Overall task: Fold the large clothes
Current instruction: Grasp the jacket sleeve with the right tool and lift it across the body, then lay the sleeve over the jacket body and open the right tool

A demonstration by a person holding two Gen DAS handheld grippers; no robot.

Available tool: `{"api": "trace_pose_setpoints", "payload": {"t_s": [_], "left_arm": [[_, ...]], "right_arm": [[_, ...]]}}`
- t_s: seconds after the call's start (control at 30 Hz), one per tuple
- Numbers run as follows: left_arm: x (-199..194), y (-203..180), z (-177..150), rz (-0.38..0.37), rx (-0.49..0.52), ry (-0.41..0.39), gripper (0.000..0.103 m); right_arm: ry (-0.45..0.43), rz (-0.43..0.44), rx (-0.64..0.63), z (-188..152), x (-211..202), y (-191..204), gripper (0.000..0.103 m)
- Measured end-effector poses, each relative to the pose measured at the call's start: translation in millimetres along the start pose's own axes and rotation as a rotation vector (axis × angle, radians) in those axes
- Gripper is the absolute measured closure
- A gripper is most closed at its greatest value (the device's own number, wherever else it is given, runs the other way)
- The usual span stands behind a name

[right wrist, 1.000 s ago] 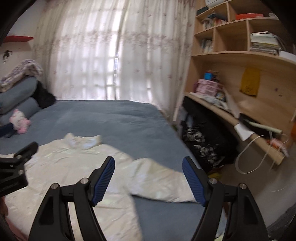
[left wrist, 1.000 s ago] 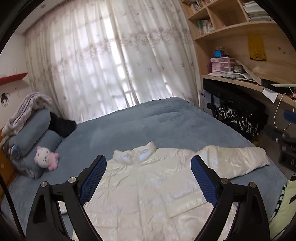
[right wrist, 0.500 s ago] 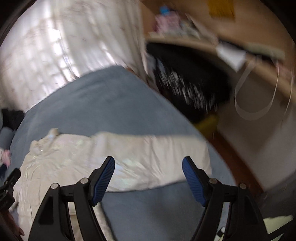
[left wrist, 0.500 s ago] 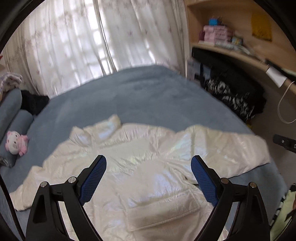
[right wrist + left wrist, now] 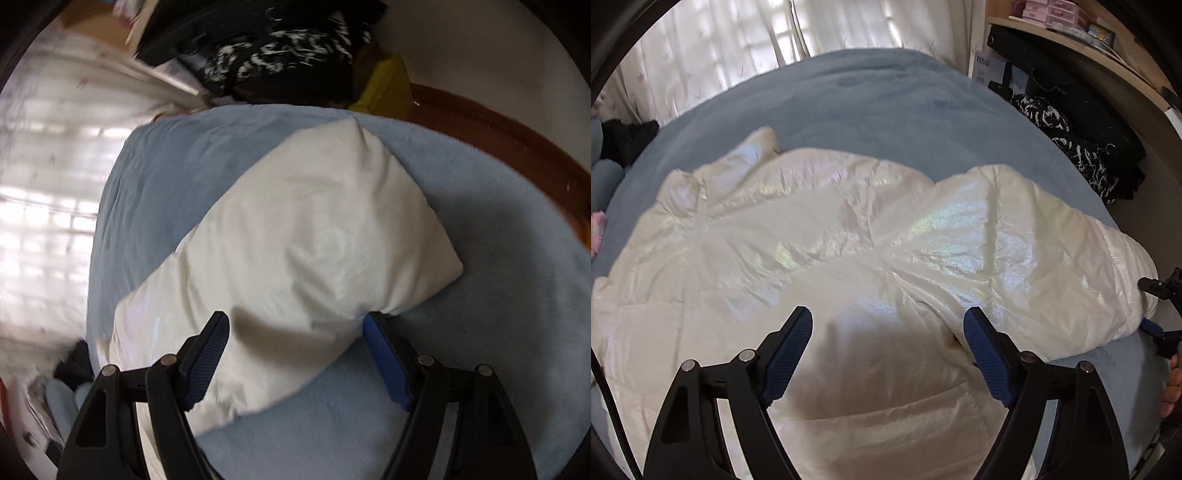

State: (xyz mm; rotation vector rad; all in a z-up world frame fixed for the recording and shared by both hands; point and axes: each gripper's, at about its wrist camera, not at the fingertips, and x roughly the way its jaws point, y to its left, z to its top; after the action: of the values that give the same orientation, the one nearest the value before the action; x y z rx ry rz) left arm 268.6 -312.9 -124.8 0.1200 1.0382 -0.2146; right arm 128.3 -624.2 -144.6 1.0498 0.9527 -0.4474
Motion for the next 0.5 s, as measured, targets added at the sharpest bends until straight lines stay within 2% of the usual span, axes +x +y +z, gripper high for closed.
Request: {"api": "trace_pose_setpoints", "payload": {"t_s": [0.03, 0.1, 0.17, 0.23, 0.3, 0.33, 0.4, 0.5], "left_arm": [[3.0, -0.6, 0.5, -0.005, -0.005, 0.009, 0.020], [8.9, -0.8, 0.3, -0.024, -0.015, 0.023, 0.028], [10.0, 0.0, 0.0, -0.050, -0.016, 0.032, 0.053], [9.7, 5.2, -1.6, -0.137, -0.031, 0.057, 0.057], [4.0, 16.7, -3.4, -0.197, -0.088, 0.066, 0.057], [1.2, 20.6, -3.0, -0.199, -0.096, 0.066, 0.057], [-14.1, 29.9, -4.6, -0.178, -0.089, 0.031, 0.057], [-44.5, 48.5, -10.3, -0.112, -0.069, -0.052, 0.057]], "right_arm": [[-0.007, 0.001, 0.004, 0.5, 1.9, -0.3, 0.027], [-0.047, -0.013, -0.011, -1.5, 3.5, 4.0, 0.034], [-0.073, -0.038, -0.065, -3.2, 5.3, 11.0, 0.068], [-0.089, -0.012, -0.089, -6.3, 2.5, 16.7, 0.086], [-0.138, -0.015, -0.131, -12.1, -9.0, 28.9, 0.091], [-0.176, -0.015, -0.161, -16.5, -18.1, 37.3, 0.092], [-0.253, 0.001, -0.253, -29.5, -39.9, 64.0, 0.093], [-0.356, 0.056, -0.463, -64.8, -78.3, 127.0, 0.093]]}}
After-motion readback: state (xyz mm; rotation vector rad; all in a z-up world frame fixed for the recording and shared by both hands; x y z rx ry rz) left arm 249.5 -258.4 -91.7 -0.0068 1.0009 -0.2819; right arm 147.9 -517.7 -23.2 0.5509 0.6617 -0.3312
